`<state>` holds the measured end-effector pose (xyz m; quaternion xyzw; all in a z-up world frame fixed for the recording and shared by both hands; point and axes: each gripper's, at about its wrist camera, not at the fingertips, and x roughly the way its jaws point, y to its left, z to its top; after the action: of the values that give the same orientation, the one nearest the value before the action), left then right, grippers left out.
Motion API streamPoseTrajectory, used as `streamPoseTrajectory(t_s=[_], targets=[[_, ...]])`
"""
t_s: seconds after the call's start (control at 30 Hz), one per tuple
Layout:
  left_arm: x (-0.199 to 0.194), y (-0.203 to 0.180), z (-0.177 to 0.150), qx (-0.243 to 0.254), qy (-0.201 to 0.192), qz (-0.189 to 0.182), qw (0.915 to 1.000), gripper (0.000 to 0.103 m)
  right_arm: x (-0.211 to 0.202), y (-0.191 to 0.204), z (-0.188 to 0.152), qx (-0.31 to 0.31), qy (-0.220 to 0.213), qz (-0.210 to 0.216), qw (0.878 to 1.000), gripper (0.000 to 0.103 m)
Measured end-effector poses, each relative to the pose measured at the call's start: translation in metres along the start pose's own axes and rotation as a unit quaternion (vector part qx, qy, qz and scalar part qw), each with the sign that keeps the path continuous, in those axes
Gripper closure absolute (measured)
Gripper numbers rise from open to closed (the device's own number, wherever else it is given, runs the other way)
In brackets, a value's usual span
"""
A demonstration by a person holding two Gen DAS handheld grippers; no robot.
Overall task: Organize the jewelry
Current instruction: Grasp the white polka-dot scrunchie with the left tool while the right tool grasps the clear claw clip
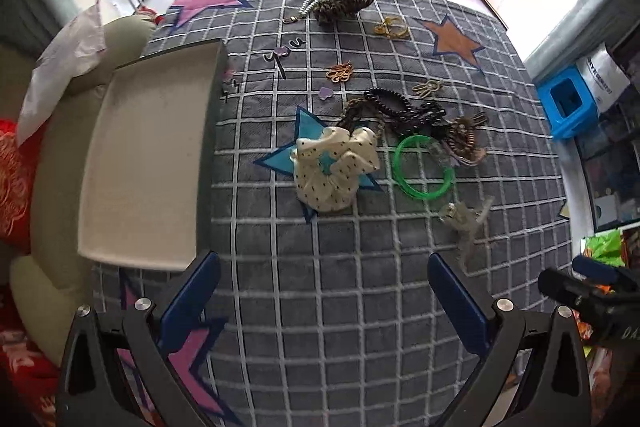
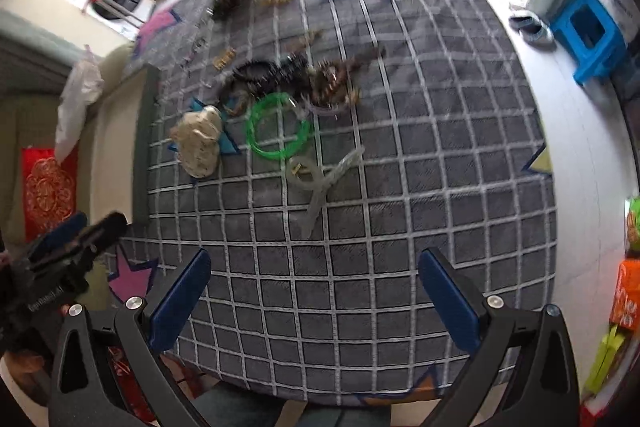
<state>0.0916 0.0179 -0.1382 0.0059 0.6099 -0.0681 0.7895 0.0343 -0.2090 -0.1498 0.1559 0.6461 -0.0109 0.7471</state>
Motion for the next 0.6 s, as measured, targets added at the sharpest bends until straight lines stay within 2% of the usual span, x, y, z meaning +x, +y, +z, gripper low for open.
streamPoseTrajectory(t_s=[0.4,0.6], targets=[[0.08,0.005,0.039,0.036,0.009,-0.013,0.9992,0.0,0.076,-0.002,0.012,0.055,0.029,-0.035,0.997,0.0],[0.105,0.004,0.054,0.039,-0.001,-0.018,0.9991,0.0,0.101,0.008,0.025,0.06,0.022,-0.045,0.997,0.0]])
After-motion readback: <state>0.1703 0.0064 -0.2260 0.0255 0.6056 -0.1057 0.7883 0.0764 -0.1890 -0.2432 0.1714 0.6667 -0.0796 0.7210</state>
